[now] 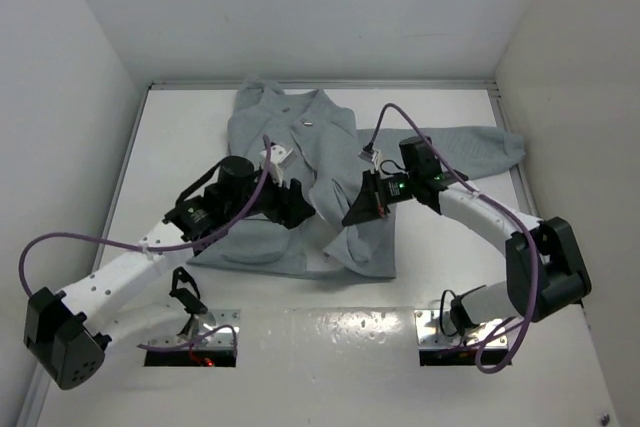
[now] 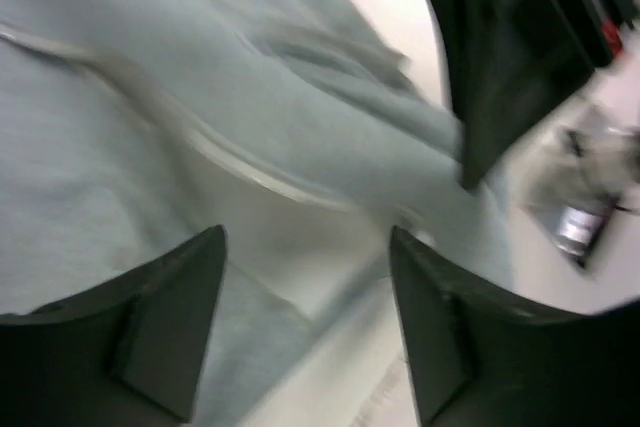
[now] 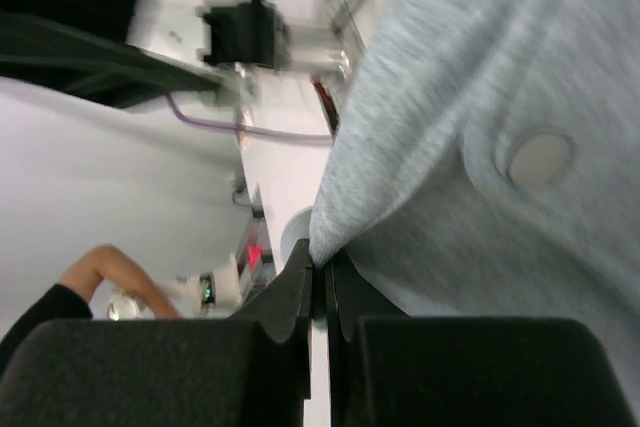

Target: Zip up the jacket

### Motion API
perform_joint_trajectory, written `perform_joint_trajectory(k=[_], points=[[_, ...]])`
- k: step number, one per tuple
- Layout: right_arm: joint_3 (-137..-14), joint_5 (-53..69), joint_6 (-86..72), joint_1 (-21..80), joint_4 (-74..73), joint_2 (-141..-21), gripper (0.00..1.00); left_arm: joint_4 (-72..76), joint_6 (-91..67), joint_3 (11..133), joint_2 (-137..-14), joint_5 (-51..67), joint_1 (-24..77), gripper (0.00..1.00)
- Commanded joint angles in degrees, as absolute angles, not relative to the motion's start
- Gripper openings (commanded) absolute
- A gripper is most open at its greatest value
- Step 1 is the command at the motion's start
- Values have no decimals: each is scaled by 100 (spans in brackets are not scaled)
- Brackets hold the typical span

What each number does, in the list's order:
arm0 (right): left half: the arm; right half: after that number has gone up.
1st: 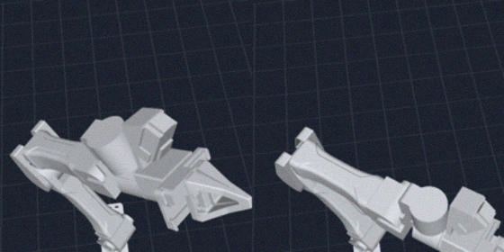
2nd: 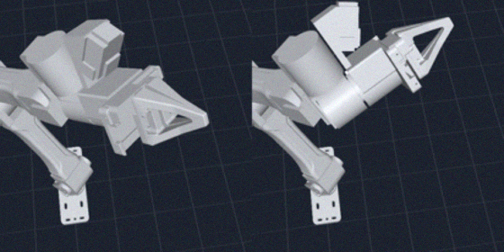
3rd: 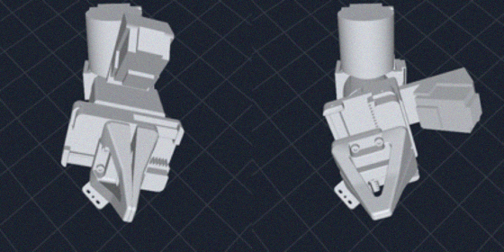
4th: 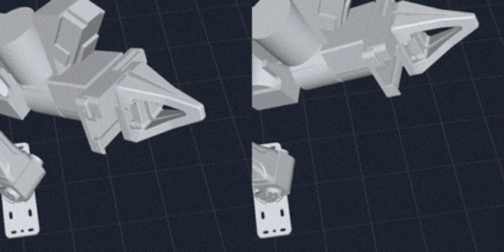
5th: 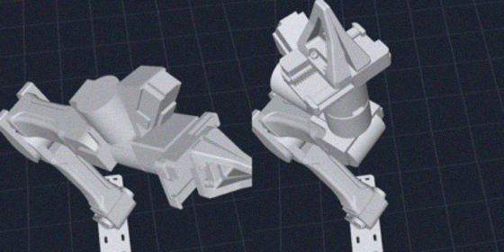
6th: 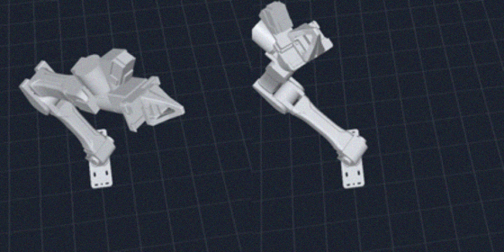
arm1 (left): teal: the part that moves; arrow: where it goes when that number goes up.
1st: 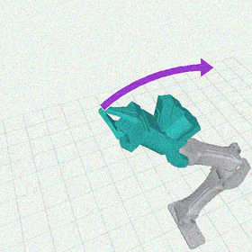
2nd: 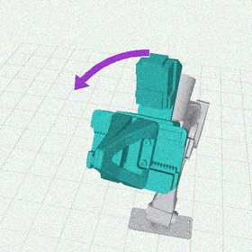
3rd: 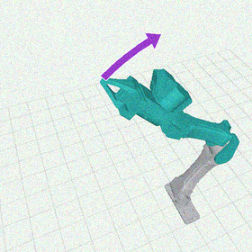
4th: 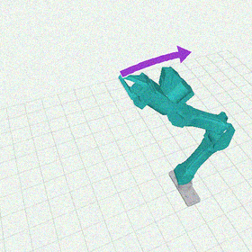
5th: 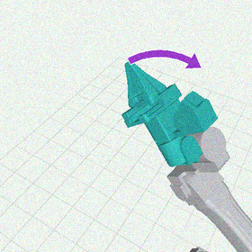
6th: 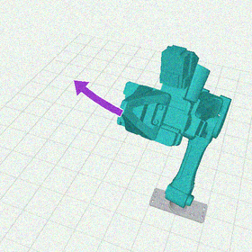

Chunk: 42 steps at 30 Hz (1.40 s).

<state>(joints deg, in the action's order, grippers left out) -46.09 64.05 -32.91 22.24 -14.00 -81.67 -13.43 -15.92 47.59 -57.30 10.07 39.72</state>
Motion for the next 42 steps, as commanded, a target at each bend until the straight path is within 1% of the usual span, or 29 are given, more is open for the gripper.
perform_joint_trajectory(k=[1,2,3,4,5,6,7,8,9,10,11,12,13,14,15,16,20,25,30,35,38,39,40,42], points=[[-4380,6996,-4417,2188,951,-7919,0,-795,-2890,4370,-5493,3605,3429,69],[-4299,7013,-4673,2101,1758,-7902,0,-539,-3083,3985,-5424,3865,3106,69],[-4133,7022,-5250,2092,2471,-7867,0,12,-3624,3781,-5423,4233,2955,77],[-4105,7031,-5404,2057,3001,-7884,0,400,-3969,3553,-5423,4393,2823,81],[-4104,7083,-5571,2048,3206,-7901,0,831,-4312,3107,-5423,4551,2717,85],[-4104,7093,-5877,2057,3399,-7945,0,1235,-4611,2937,-5423,4648,2620,88],[-4104,7119,-6271,2039,4097,-8015,0,1753,-4936,2849,-5423,4649,2567,92],[-4052,7189,-6493,2056,4400,-8059,0,1940,-5035,2795,-5484,4589,2566,93],[-4052,7216,-7226,2057,4699,-8234,0,2203,-5297,2691,-5545,4588,2566,93],[-4034,7242,-7503,2048,5685,-8288,0,2841,-5483,2629,-5616,4727,2566,93],[-3999,7294,-7741,2048,6035,-8427,0,3143,-5693,2567,-5712,4729,2566,94],[-3999,7330,-8439,2057,6673,-8507,0,3442,-5922,2462,-5904,4789,2566,96],[-3990,7365,-8655,2057,7010,-8725,0,3776,-6359,2409,-5985,4790,2566,96],[-4025,7365,-8866,2065,7562,-8797,0,4214,-6502,2408,-5985,4790,2566,99],[-4043,7391,-9416,2039,8081,-8867,0,4288,-6582,2408,-6046,4712,2566,99],[-4086,7418,-9509,2056,8286,-9025,0,4350,-6731,2408,-6134,4711,2566,99],[-4113,7497,-9457,2083,8279,-9079,0,4930,-7391,2408,-6363,4597,2338,99],[-4192,7515,-9449,2162,8279,-9009,0,4931,-7392,2408,-6425,4290,2338,99],[-4131,7523,-9492,2329,8271,-8895,0,5132,-7444,2549,-6872,4157,2338,99],[-4201,7541,-9518,2426,8279,-8886,0,5290,-7515,2830,-7119,4017,2601,99],[-4184,7594,-9527,2470,8279,-8886,2,5764,-7681,2883,-7250,4017,2654,93],[-4131,7602,-9536,2461,8279,-8912,2,5922,-7751,2961,-7251,4086,2654,87],[-4113,7603,-9536,2417,8279,-8930,2,5976,-7752,3040,-7251,4157,2707,85],[-4096,7559,-9493,2329,8201,-8956,2,6038,-7665,3128,-7251,4428,2873,82]])
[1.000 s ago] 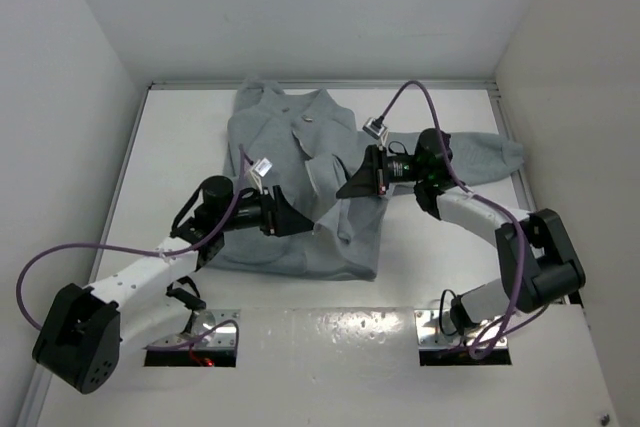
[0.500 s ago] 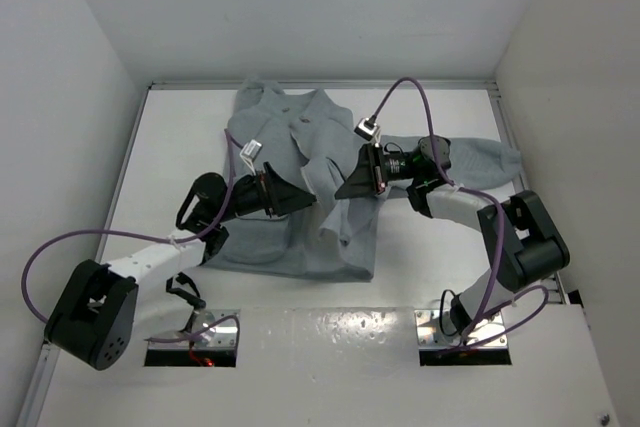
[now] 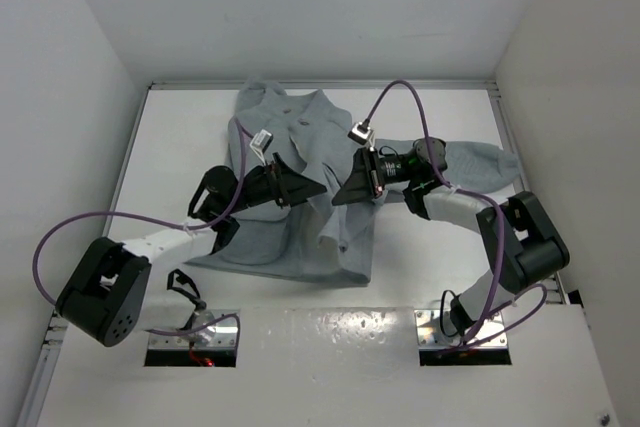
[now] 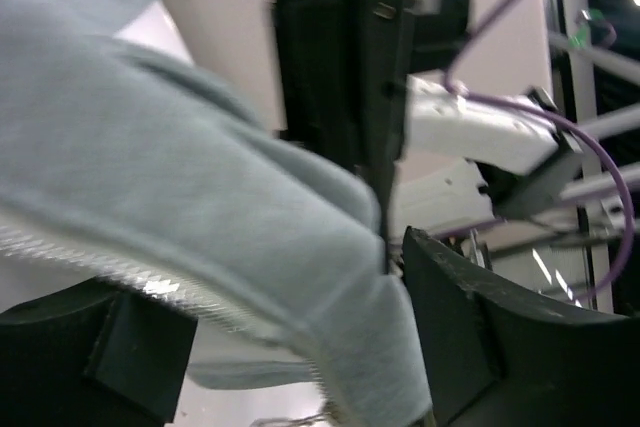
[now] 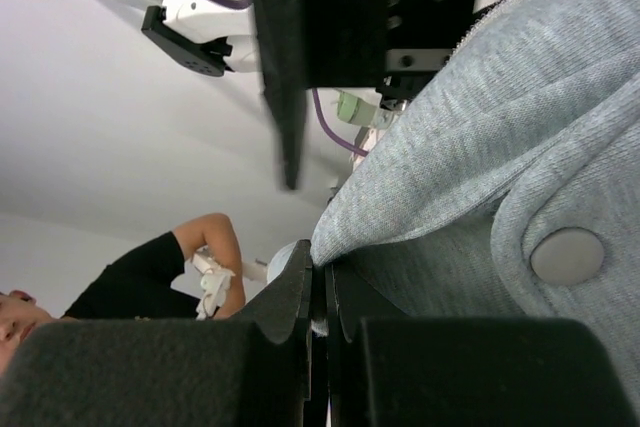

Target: Zip up the jacket

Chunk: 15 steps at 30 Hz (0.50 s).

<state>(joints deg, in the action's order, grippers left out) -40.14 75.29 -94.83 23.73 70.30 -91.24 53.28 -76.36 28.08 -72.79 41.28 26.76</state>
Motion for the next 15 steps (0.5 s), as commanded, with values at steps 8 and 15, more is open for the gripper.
perform_joint_trajectory(k=[8,15], points=[[-4377,7664,-9422,1969,8007,-9044,5,5345,-6953,3374,-6918,5299,3242,47],[-4693,8008,-6626,1776,4694,-8195,47,4035,-5899,3568,-6645,5125,3428,0]])
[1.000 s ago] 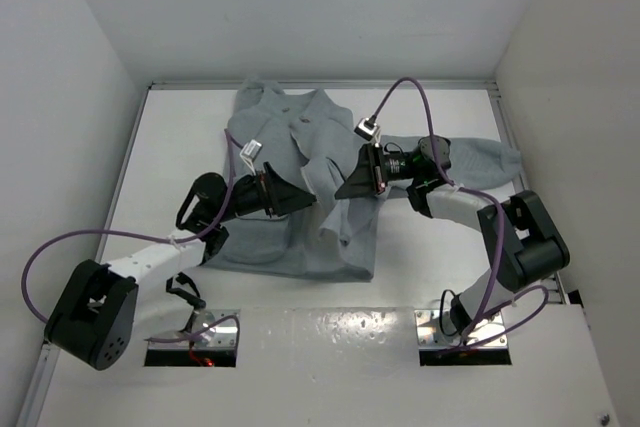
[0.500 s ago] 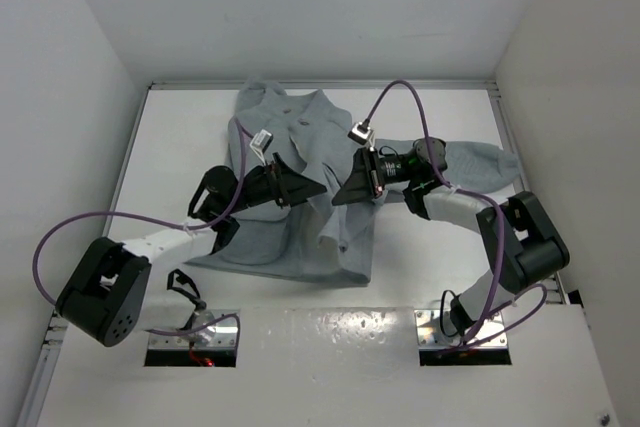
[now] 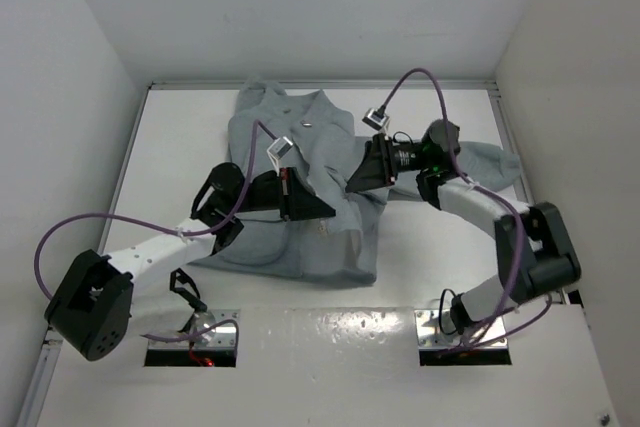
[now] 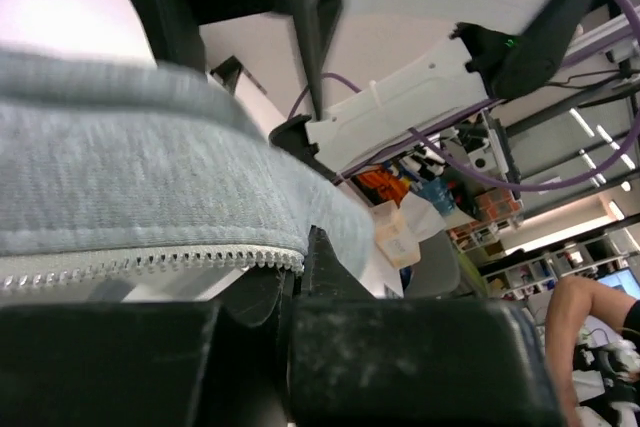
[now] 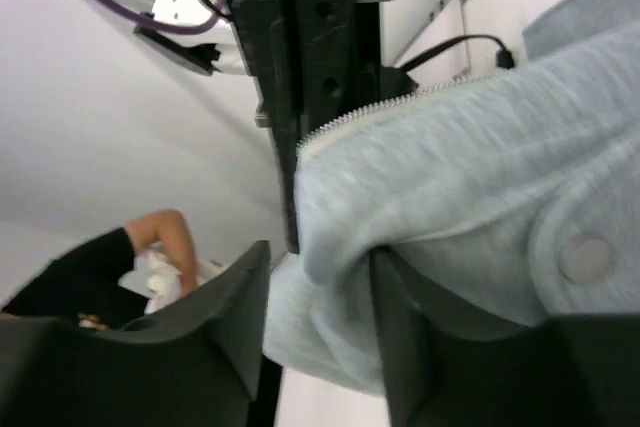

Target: Zip up the jacket

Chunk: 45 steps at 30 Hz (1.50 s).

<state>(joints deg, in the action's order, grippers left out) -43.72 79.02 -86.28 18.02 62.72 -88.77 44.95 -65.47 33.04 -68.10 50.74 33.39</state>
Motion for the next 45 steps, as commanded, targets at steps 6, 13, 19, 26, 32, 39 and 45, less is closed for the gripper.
perform_joint_trajectory(k=[6,13,19,26,32,39,45], points=[[-6716,5598,-359,2348,-5010,-7559,57,3454,-5414,3919,-6916,4738,3480,0],[-5248,5222,-1169,1960,-3903,-6058,62,2997,-4904,4034,-7110,4175,3533,0],[-4632,4043,-1829,1767,-3235,-5511,60,2814,-4791,4034,-7225,3675,3727,0],[-4948,5361,-2143,1758,-3068,-6178,96,2092,-4342,4473,-7540,3243,4069,0],[-5203,6142,-1969,2021,-3217,-6794,93,1741,-3754,4912,-7682,3366,4332,0],[-5370,6135,-1292,2180,-3665,-7101,81,1687,-3313,5098,-7787,4007,4596,0],[-5370,6126,-1204,2162,-3665,-7154,59,1635,-3313,5203,-7787,4140,4649,0]])
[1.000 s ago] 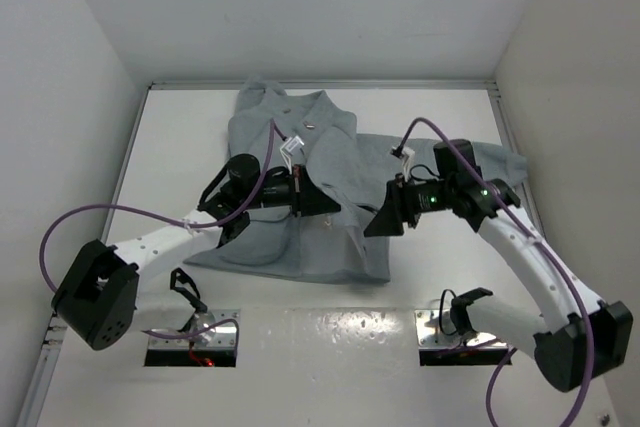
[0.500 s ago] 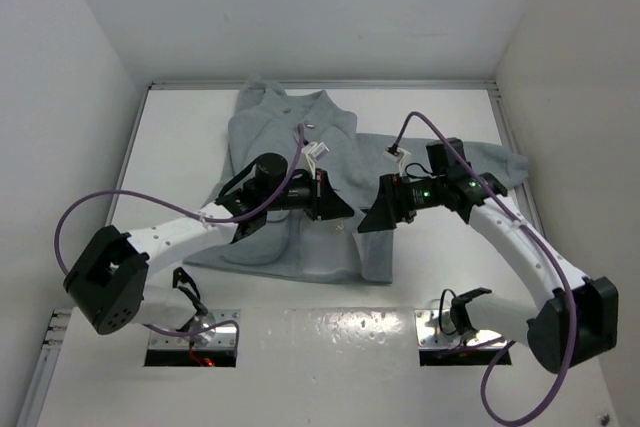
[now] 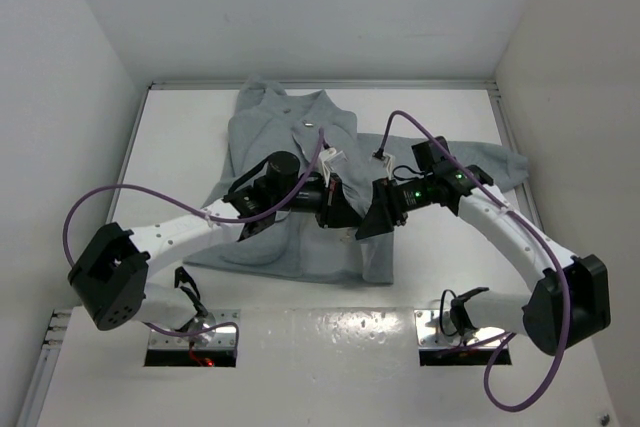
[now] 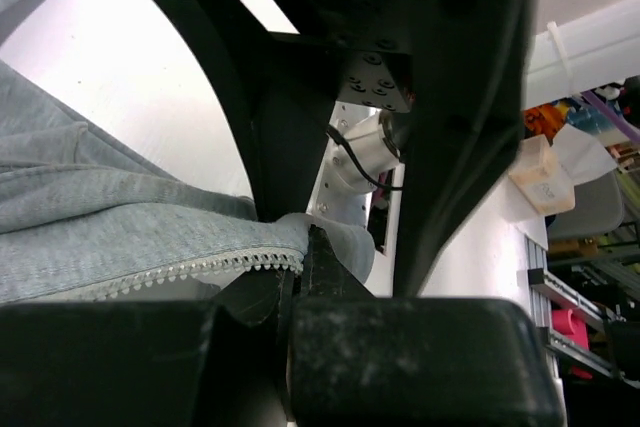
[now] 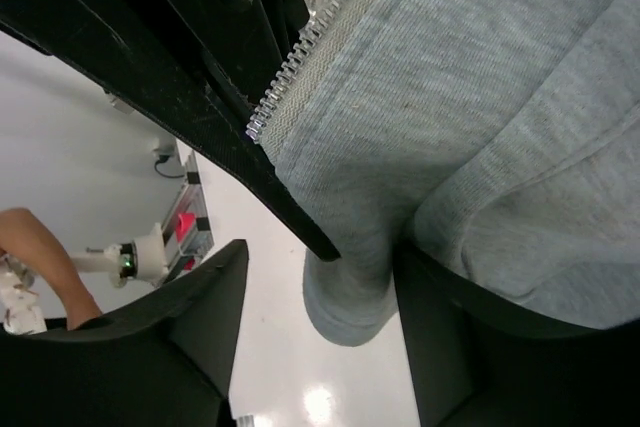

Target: Zip up the jacket

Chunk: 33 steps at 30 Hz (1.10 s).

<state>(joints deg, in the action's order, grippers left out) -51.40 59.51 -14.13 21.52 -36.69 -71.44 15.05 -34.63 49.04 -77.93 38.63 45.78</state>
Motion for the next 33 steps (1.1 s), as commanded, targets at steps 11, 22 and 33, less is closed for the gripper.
perform_joint_trajectory(k=[11,22,33], points=[[-5028,6126,-1573,2188,-3217,-7110,47,2082,-3796,5203,-7840,4140,4649,0],[-4887,6170,-1758,2215,-2856,-7084,27,2312,-4104,5203,-7945,4087,4526,0],[-4773,6214,-1362,2215,-3287,-6900,1,2251,-4263,5255,-7945,3867,4132,25]])
